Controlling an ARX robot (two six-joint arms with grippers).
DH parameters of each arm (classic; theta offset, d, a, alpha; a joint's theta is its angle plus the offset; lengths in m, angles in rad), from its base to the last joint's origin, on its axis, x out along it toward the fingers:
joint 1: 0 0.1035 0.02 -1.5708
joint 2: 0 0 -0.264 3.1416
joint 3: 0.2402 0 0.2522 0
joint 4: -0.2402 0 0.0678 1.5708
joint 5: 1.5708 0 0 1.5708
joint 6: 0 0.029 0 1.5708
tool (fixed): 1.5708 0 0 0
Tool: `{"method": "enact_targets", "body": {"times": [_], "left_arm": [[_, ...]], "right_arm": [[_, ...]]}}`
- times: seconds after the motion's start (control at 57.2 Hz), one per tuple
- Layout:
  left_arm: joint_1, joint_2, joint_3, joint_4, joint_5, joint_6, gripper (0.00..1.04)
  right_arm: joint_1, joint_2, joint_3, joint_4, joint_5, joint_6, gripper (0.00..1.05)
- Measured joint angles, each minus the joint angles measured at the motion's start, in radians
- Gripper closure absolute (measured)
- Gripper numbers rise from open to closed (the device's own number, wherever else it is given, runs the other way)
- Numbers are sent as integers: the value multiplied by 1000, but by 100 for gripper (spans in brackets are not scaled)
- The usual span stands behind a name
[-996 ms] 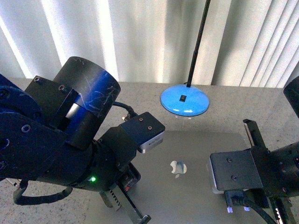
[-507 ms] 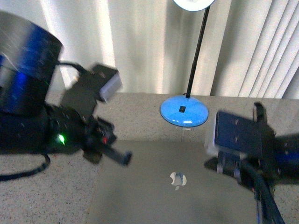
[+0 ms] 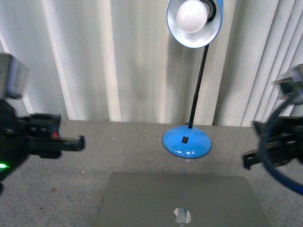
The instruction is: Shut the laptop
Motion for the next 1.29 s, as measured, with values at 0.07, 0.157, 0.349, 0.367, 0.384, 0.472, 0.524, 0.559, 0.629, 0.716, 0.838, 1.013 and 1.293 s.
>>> {"method": "enact_targets", "body": {"times": [0.07,0.157,0.349,0.367,0.384,0.472,0.524,0.559,0.629,0.716,0.838,1.013,1.293], "left_arm": [[45,-101,-84,50,18,-8,92],[71,-175,-151,48,49,-16,101],[136,-424,-278,-93,118,-20,101],[142,-446,-288,-100,121,-20,101],[144,-456,-293,-103,123,-20,101],[166,-546,-338,-149,152,-20,101],[174,-584,-357,-174,164,-20,101],[182,-616,-372,-194,171,-20,101],[195,-677,-392,-230,179,-20,101],[216,-752,-414,-283,201,-20,101],[279,-850,-437,-356,266,-20,101],[288,-984,-452,-470,269,-20,101],[288,-1190,-454,-650,269,-20,101]], "right_arm": [[-27,-75,-92,133,90,109,83],[-49,-168,-159,138,74,148,100],[-93,-400,-281,11,29,175,102],[-96,-419,-290,6,26,175,102],[-100,-438,-299,-1,24,175,102],[-114,-514,-344,-41,5,175,102],[-124,-561,-367,-68,-1,176,102],[-128,-586,-378,-83,-4,178,102],[-171,-646,-400,-119,-68,179,102],[-196,-720,-422,-170,-72,179,102],[-201,-815,-446,-240,-76,180,102],[-201,-951,-471,-351,-78,180,102],[-201,-1160,-487,-534,-78,181,102]]}}
